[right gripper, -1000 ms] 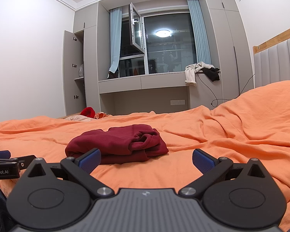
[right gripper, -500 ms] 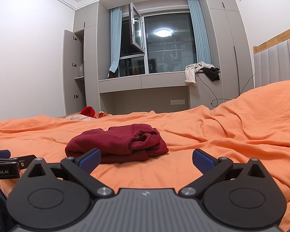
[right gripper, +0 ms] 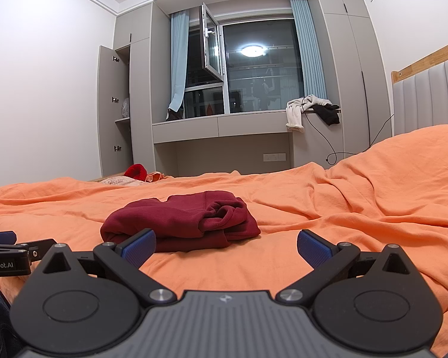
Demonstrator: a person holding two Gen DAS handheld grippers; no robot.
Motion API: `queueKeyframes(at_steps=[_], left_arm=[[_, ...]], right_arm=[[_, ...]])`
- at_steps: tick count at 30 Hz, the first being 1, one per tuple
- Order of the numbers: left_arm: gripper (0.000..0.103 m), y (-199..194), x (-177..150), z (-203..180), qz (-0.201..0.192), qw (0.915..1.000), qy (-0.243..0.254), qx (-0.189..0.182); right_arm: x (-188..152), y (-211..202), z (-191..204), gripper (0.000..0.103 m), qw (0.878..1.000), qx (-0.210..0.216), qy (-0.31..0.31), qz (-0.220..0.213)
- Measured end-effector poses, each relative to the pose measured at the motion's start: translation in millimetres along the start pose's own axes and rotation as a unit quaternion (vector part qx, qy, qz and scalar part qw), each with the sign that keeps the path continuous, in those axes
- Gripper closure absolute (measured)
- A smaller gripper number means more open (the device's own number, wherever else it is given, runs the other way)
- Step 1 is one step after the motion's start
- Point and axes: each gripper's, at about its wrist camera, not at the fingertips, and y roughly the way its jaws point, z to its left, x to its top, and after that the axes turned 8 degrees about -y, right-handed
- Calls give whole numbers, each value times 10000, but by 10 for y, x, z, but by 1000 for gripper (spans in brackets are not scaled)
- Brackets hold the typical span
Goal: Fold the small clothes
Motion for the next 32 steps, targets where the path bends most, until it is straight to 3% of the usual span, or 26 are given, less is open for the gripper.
queueKeyframes(at_steps=[11, 32], left_arm=[[1, 36, -44, 43, 174, 9996, -93, -194], [1, 48, -57, 8, 275, 9996, 59, -65]], right_arm=[[5, -5, 4, 0, 10000, -2, -7, 4], [-19, -1, -13, 0, 10000, 5, -19, 26]])
